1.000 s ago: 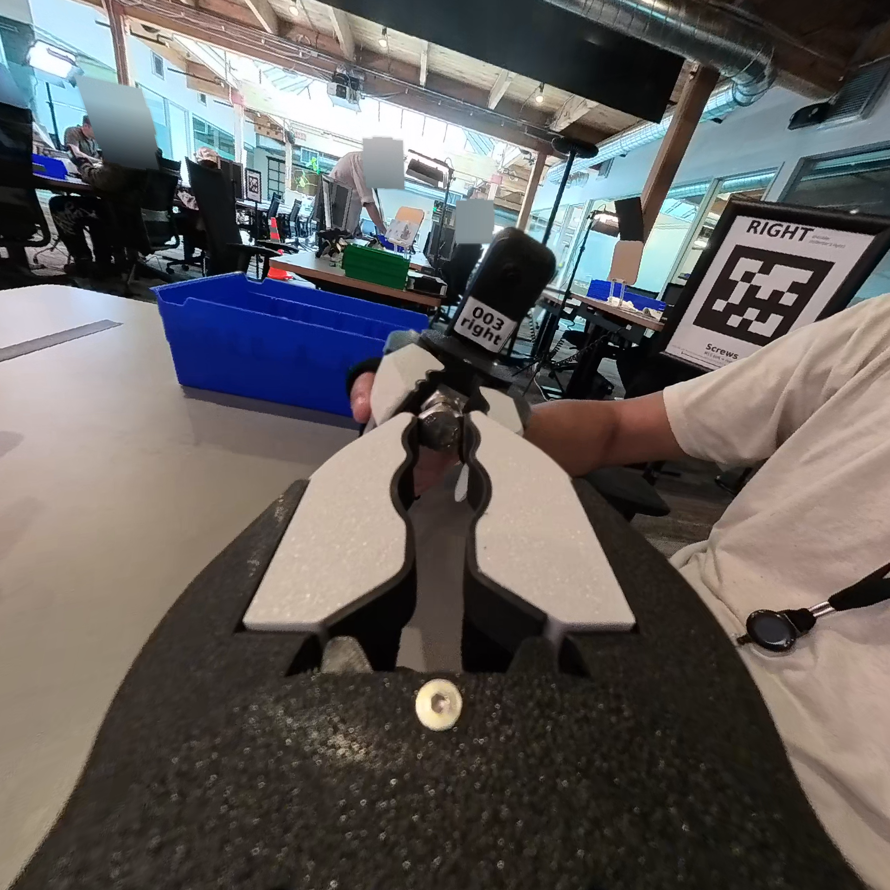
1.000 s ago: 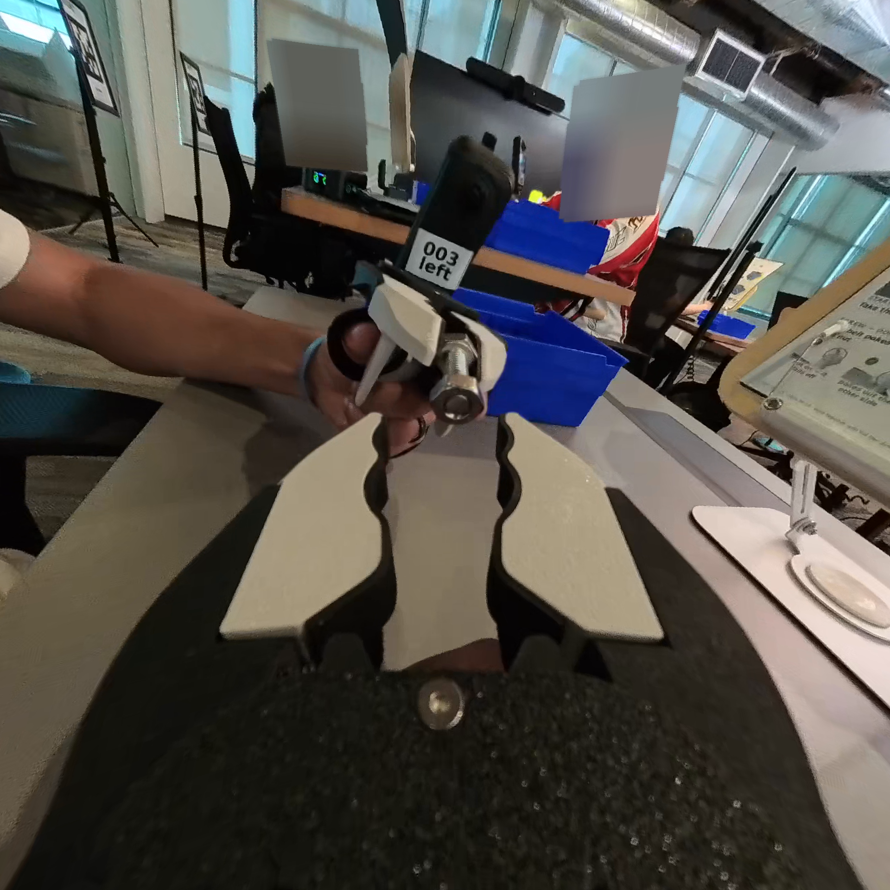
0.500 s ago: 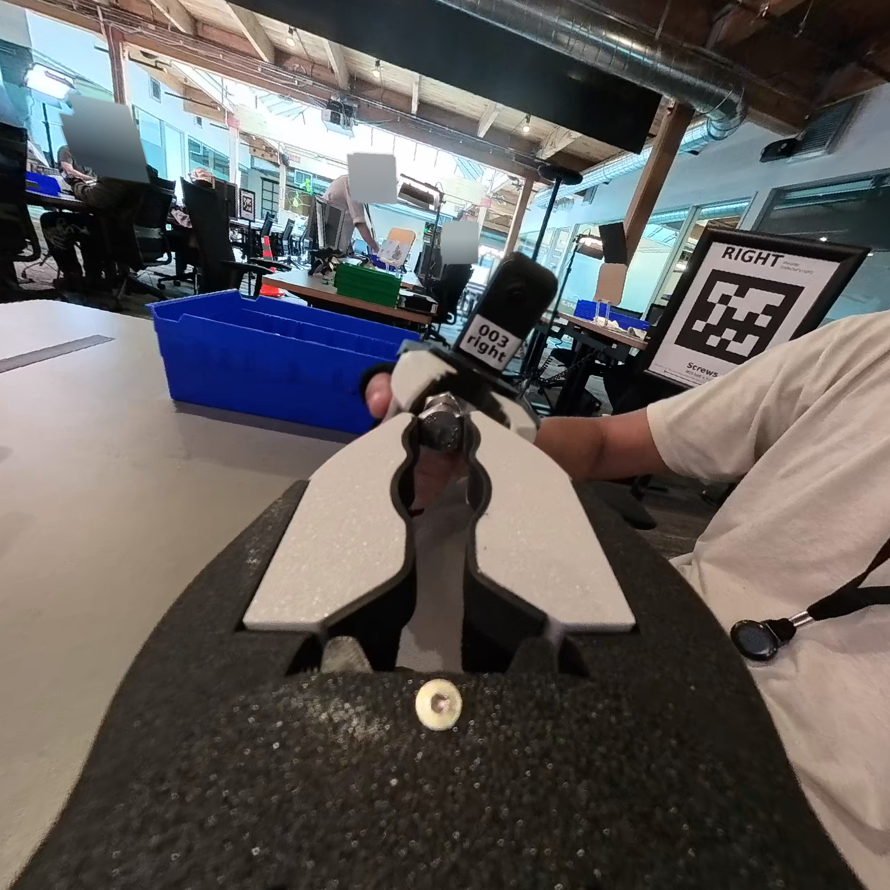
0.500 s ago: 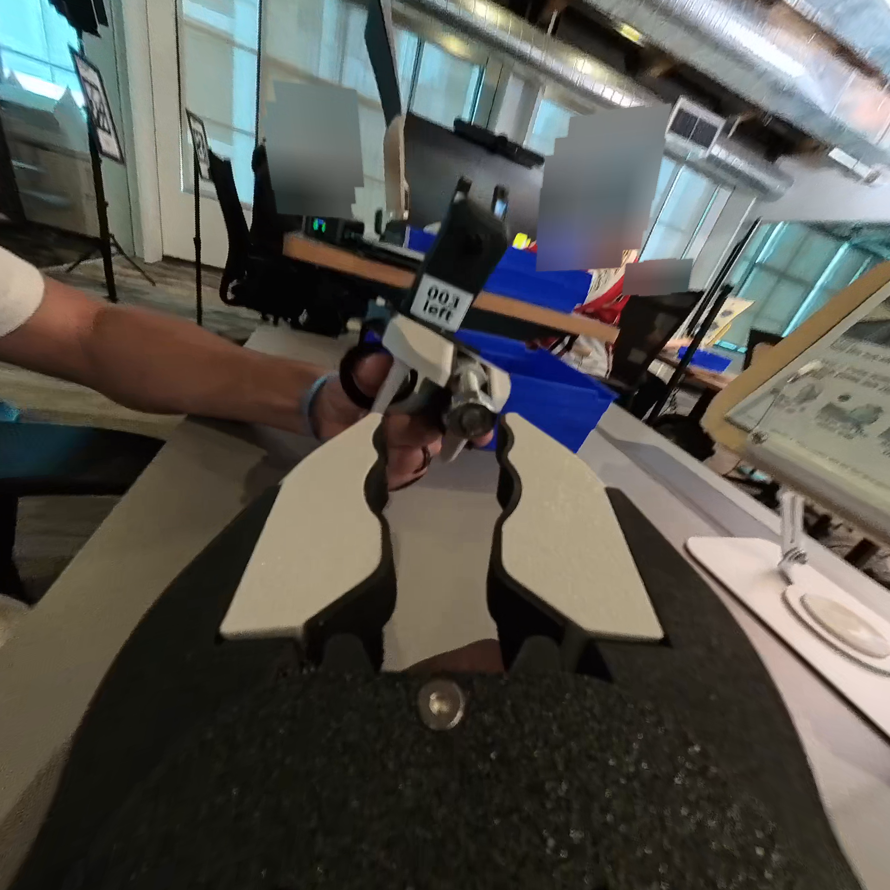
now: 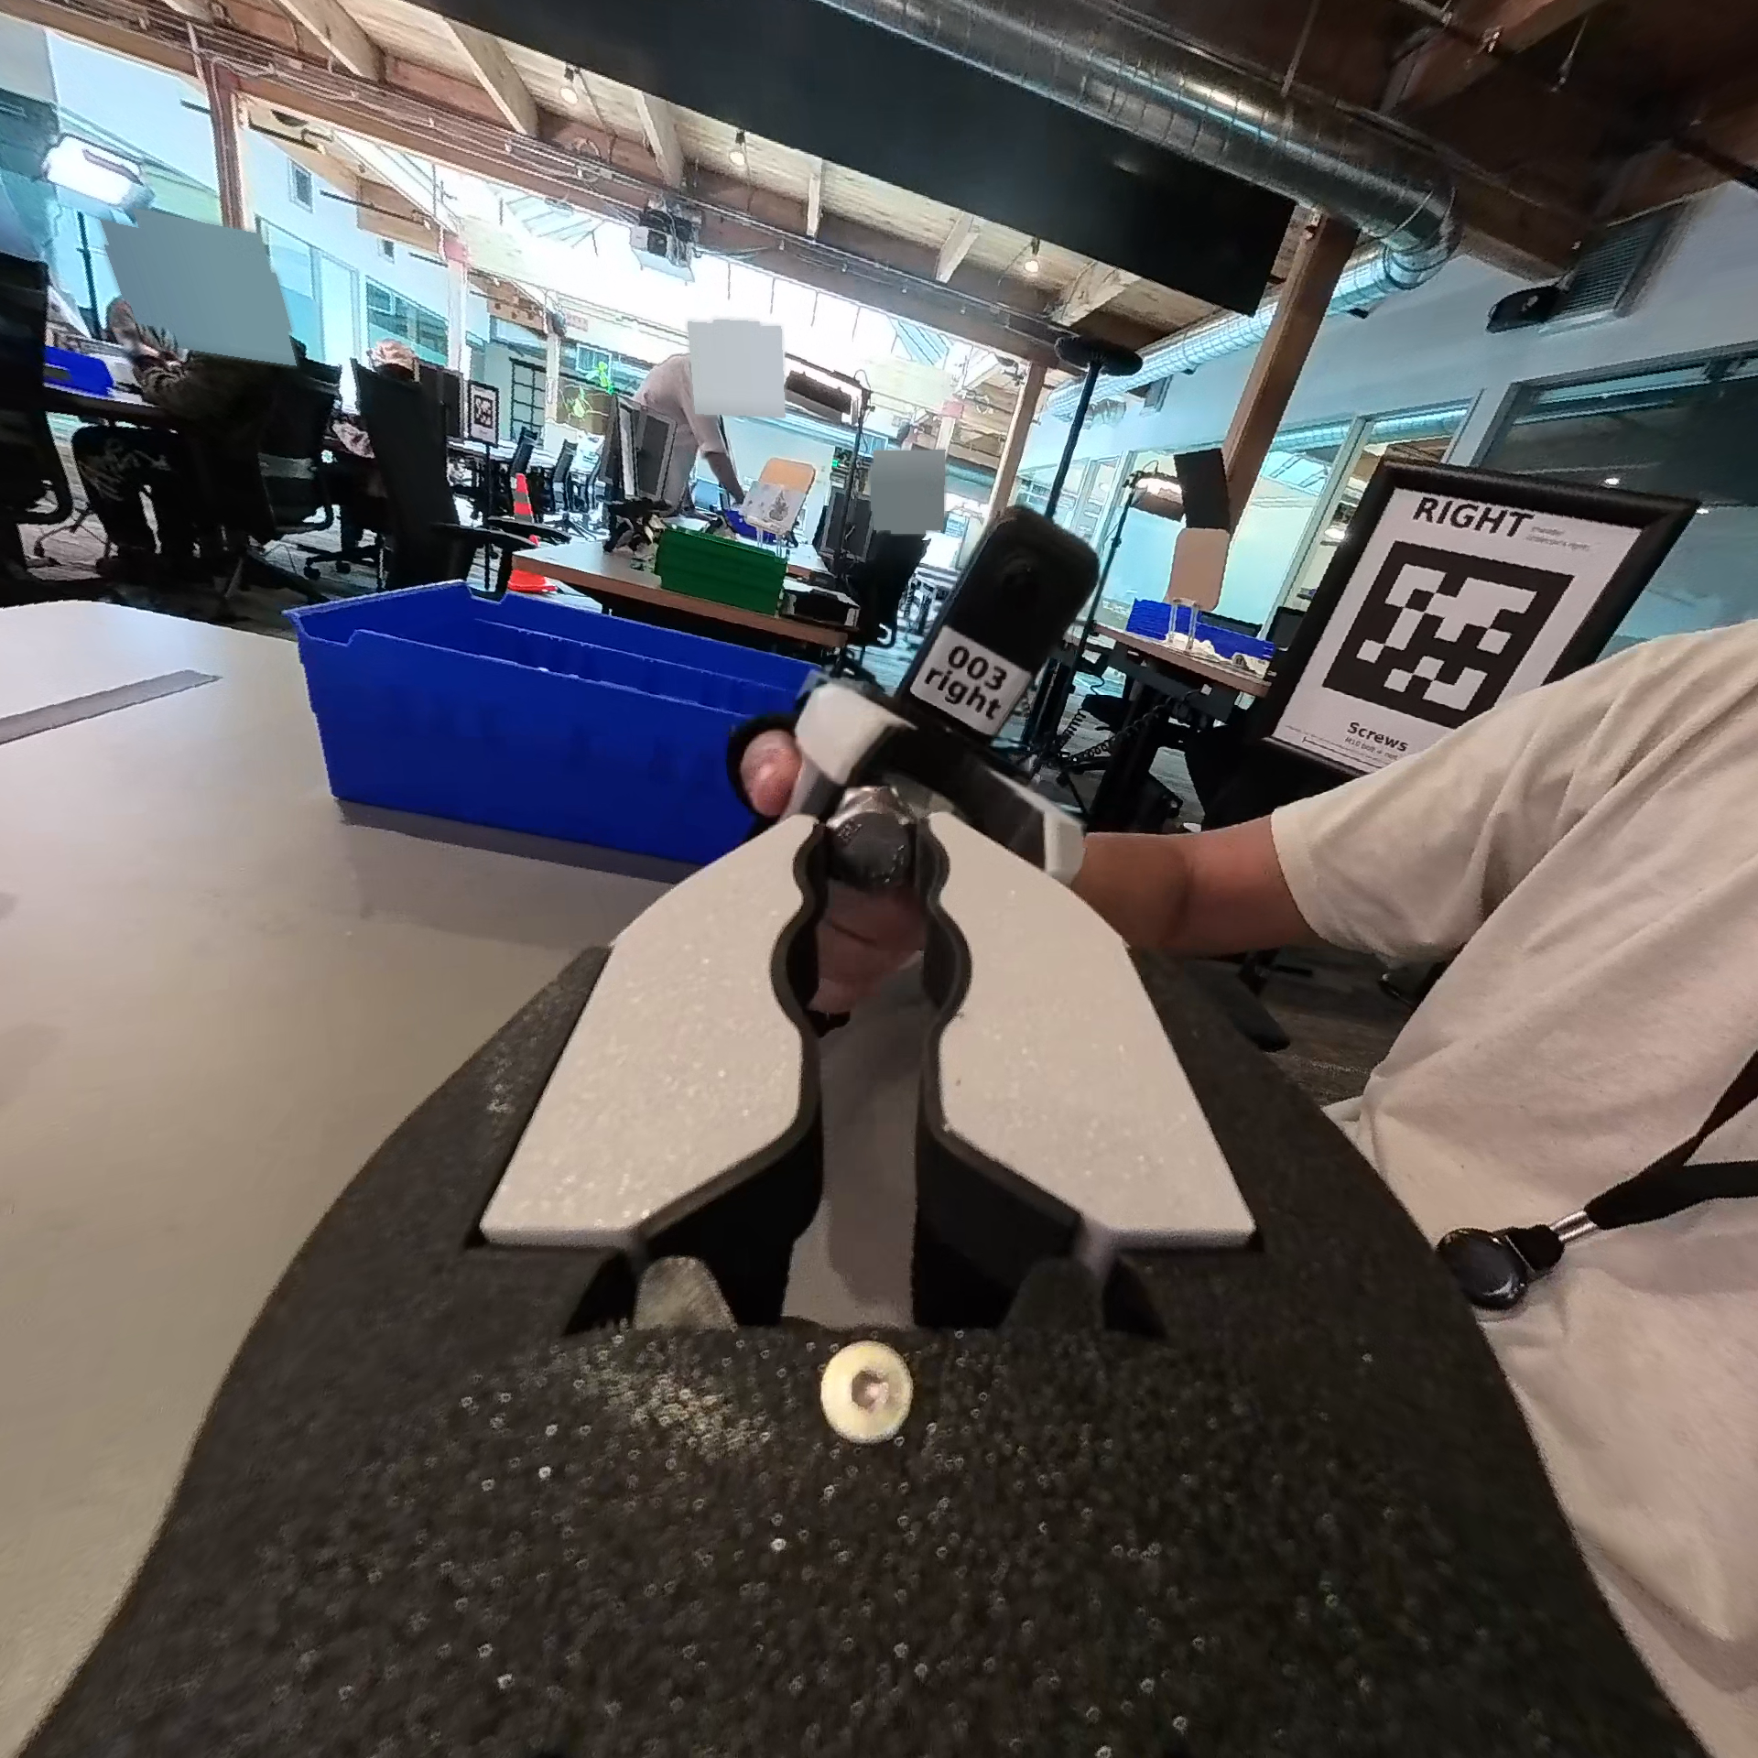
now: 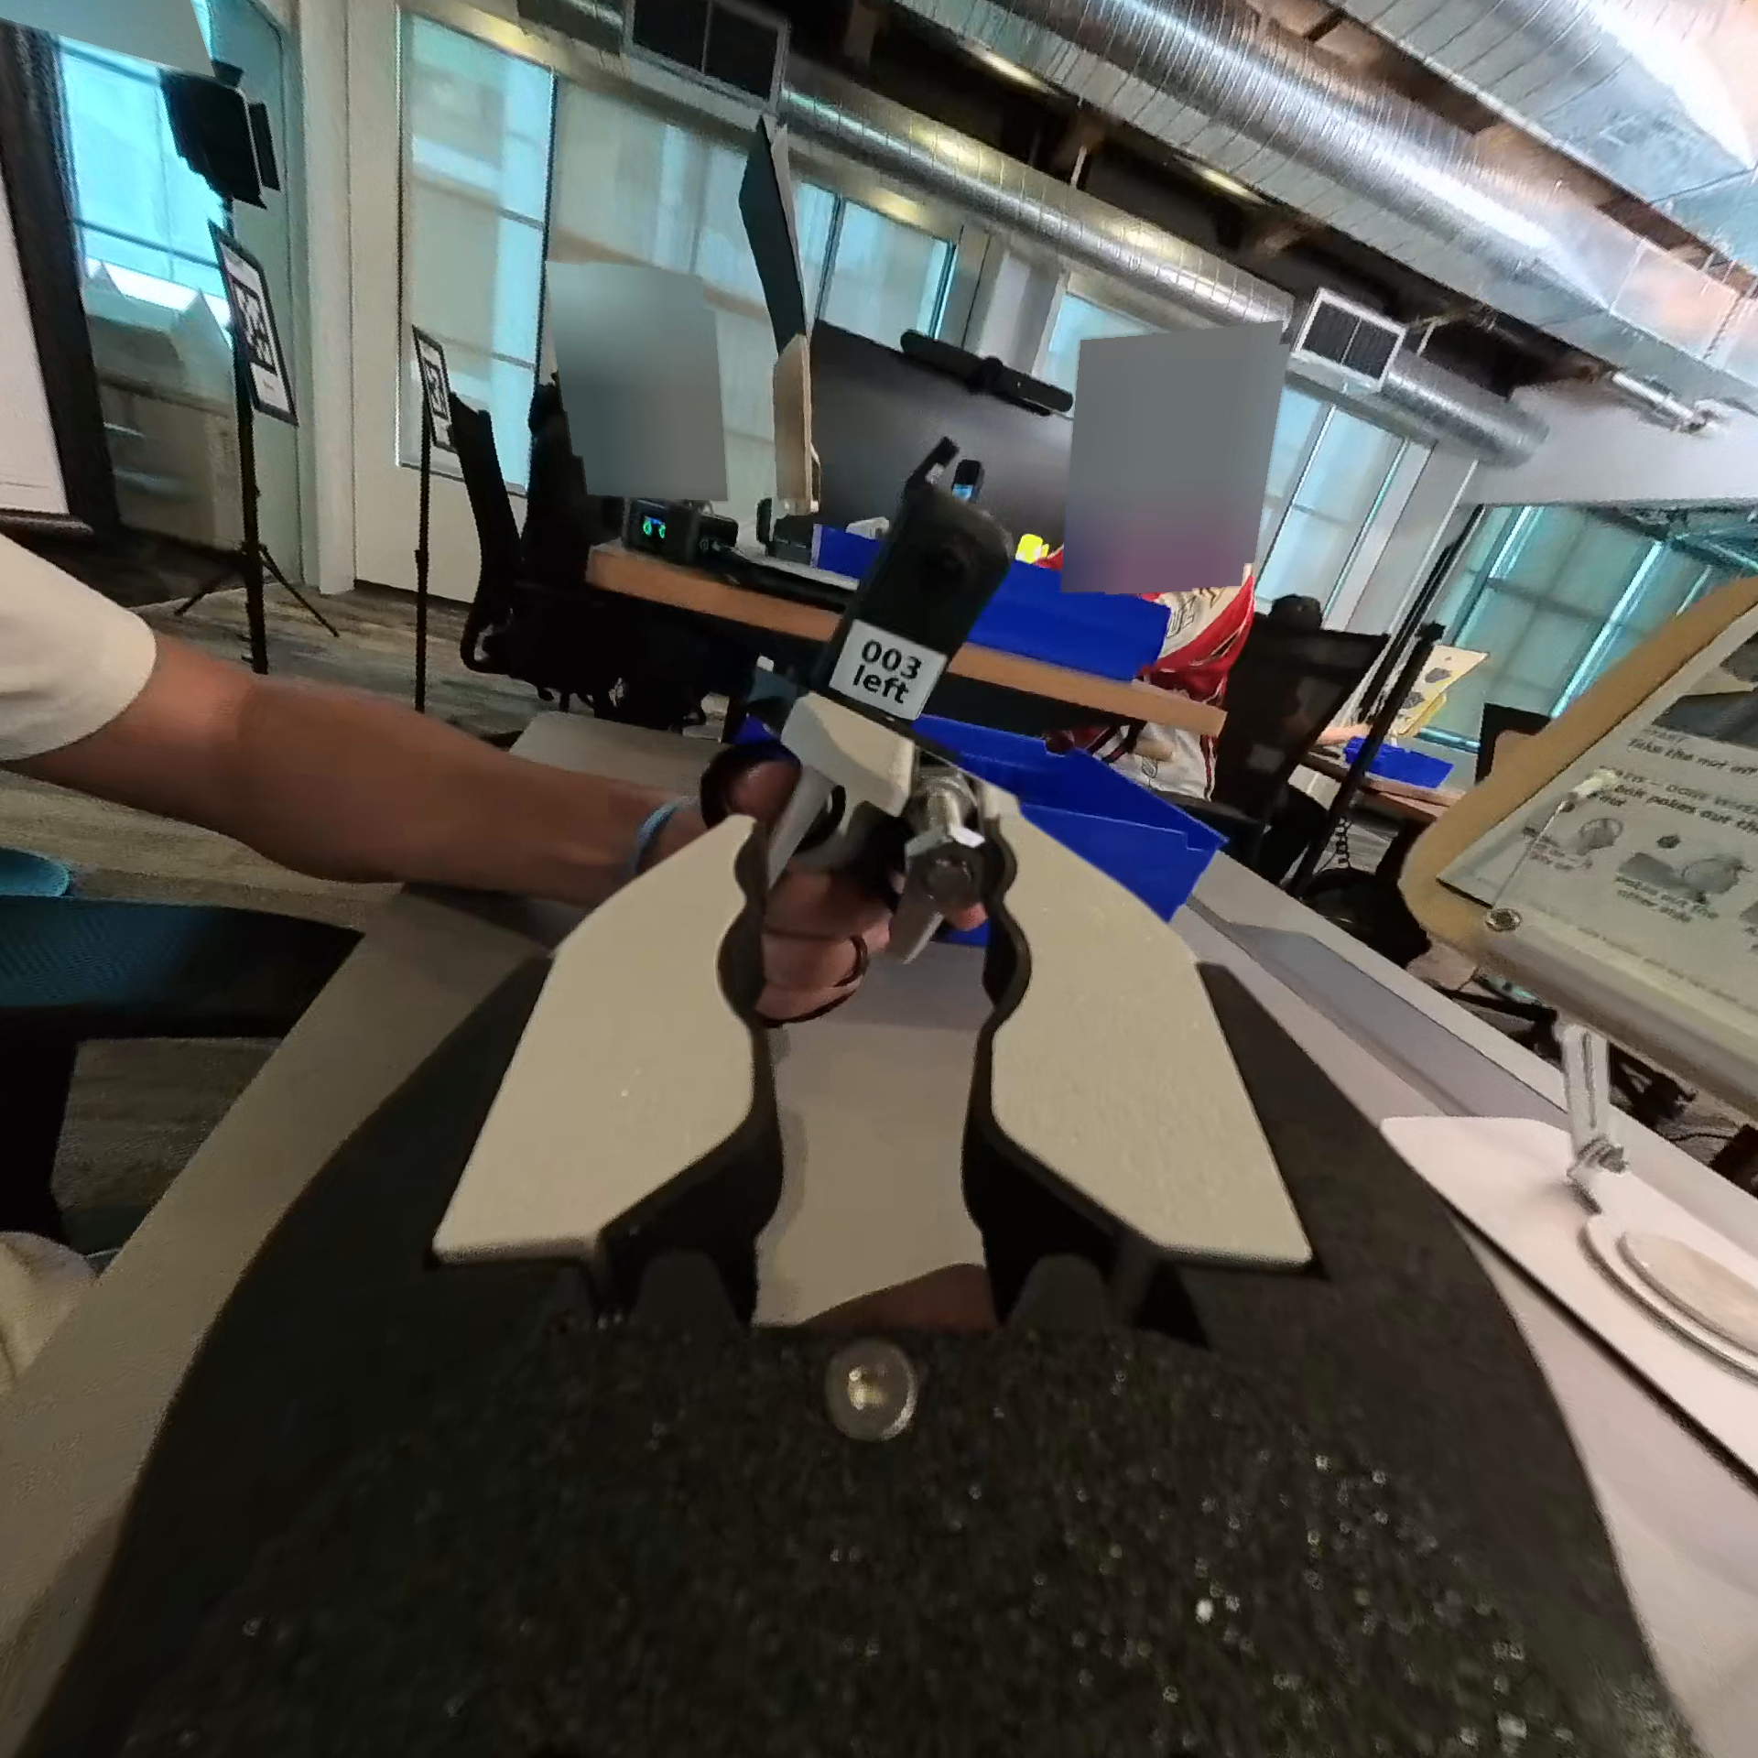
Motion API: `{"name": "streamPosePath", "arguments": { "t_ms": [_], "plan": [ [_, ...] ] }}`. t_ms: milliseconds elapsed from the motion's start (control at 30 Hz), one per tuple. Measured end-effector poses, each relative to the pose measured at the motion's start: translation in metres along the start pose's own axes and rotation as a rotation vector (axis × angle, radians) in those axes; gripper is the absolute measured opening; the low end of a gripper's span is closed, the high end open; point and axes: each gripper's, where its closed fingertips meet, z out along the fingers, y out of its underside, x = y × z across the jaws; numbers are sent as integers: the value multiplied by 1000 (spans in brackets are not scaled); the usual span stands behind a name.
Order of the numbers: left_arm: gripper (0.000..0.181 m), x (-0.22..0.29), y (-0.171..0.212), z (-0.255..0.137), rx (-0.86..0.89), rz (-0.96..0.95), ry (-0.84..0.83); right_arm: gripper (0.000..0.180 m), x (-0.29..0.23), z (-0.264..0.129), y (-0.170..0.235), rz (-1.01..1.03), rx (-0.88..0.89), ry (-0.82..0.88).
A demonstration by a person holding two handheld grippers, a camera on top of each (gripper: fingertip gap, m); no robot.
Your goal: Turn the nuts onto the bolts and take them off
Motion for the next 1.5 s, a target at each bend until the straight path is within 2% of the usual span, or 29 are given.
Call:
{"name": "streamPosePath", "arguments": {
  "t_ms": [167,367,533,600,733,967,1267,1500],
  "plan": [
    [17,1,1,2,-4,1,5,45,3,8,40,36,-159,5],
    [17,0,2,2,-11,2,1,40,4,-2,-1,-8,-6,29],
    [17,1,3,2,-13,0,7,46,0,8,40,34,-191,10],
    [17,1,3,2,-14,4,5,45,4,7,35,38,-166,22],
    [17,0,2,1,-13,5,1,40,5,-3,-1,12,-15,30],
    [17,2,2,2,-19,10,7,47,0,8,41,57,-184,1],
    [17,3,4,3,-31,25,2,45,16,-10,21,136,-78,44],
    [17,3,4,2,-31,31,-2,45,15,-12,19,141,-71,40]
  ]
}}
